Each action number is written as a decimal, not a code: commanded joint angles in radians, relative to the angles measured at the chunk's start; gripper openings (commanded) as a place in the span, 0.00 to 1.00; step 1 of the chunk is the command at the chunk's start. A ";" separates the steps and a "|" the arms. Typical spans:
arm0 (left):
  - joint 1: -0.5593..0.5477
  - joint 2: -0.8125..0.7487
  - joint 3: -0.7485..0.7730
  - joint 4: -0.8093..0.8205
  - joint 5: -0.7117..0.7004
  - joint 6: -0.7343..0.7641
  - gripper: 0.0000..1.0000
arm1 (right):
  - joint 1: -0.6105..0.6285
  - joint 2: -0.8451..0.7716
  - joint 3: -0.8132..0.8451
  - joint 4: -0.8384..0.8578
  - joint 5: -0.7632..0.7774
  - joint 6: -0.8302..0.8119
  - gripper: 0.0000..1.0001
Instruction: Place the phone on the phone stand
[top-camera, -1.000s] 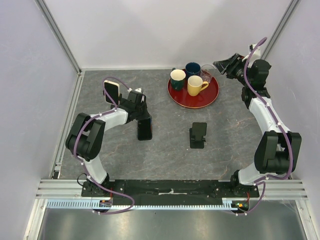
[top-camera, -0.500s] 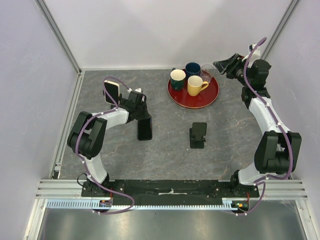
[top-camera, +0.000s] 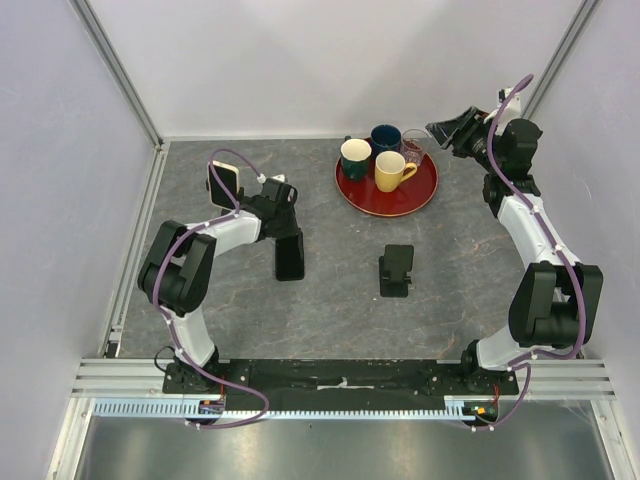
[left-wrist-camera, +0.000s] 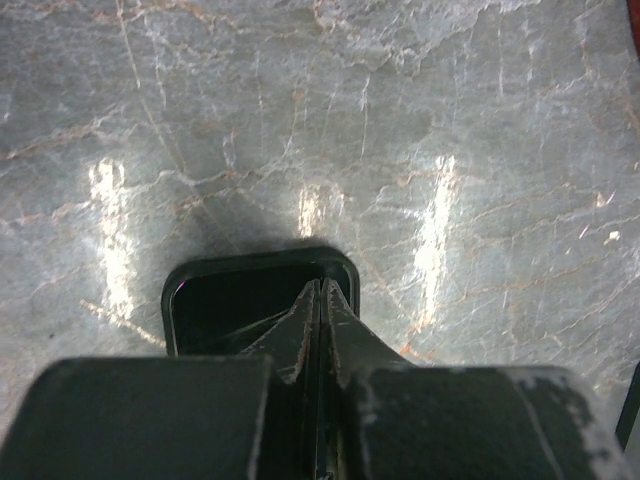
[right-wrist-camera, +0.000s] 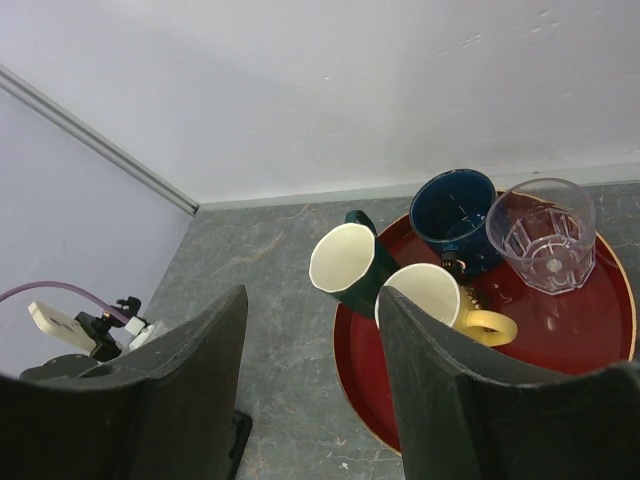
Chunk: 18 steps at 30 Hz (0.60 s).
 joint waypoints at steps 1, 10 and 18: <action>-0.006 -0.077 0.039 -0.109 0.010 0.074 0.02 | 0.002 -0.007 0.008 0.059 -0.020 -0.007 0.63; -0.012 -0.249 0.099 -0.252 0.067 0.068 0.80 | 0.005 -0.010 0.019 0.028 -0.015 -0.029 0.69; -0.098 -0.354 -0.001 -0.361 -0.035 0.117 0.88 | 0.033 0.009 0.091 -0.136 -0.043 -0.166 0.90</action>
